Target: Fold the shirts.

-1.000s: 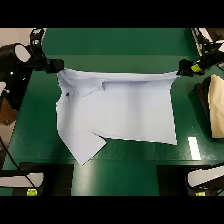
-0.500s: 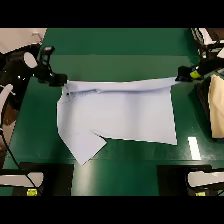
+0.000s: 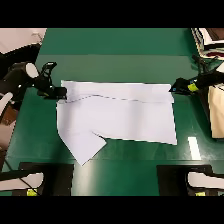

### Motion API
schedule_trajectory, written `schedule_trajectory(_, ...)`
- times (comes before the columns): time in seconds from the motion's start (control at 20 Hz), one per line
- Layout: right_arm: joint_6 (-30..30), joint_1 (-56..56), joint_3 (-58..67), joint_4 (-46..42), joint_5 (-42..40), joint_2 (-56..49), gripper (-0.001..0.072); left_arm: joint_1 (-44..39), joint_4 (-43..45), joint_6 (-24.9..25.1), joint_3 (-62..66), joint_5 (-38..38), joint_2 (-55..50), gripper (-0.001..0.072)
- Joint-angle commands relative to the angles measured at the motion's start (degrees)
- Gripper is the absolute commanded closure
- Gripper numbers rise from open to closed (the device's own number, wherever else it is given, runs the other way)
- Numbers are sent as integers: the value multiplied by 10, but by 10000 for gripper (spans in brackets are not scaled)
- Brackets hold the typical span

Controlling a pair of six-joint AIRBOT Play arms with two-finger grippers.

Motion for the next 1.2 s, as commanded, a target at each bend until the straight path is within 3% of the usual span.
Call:
schedule_trajectory(0.0, -18, -33, -69, 24, 32, 81, 308, 0, 11, -5, -103, -34, 102, 206)
schedule_trajectory(0.15, -44, -56, -129, 76, 31, 148, 308, 0, -27, -16, -238, -57, 218, 206)
schedule_trajectory(0.35, -58, -52, -163, 111, 23, 193, 308, 0, -35, -70, -369, -65, 329, 206)
schedule_trajectory(0.5, -63, -30, -163, 111, 21, 195, 308, 0, -52, -80, -413, -40, 344, 206)
schedule_trajectory(0.75, -63, 4, -163, 111, 18, 195, 308, 0, -143, -78, -462, 77, 344, 207)
schedule_trajectory(0.95, -63, 4, -163, 111, 22, 195, 308, 0, -207, -38, -473, 104, 344, 209)
schedule_trajectory(1.0, -63, 0, -163, 110, 29, 195, 308, 0, -208, -38, -472, 103, 344, 342)
schedule_trajectory(1.05, -63, -8, -163, 108, 41, 195, 308, 0, -207, -36, -468, 97, 344, 680)
schedule_trajectory(1.15, -63, -41, -171, 89, 73, 198, 308, 0, -204, -33, -449, 65, 344, 687)
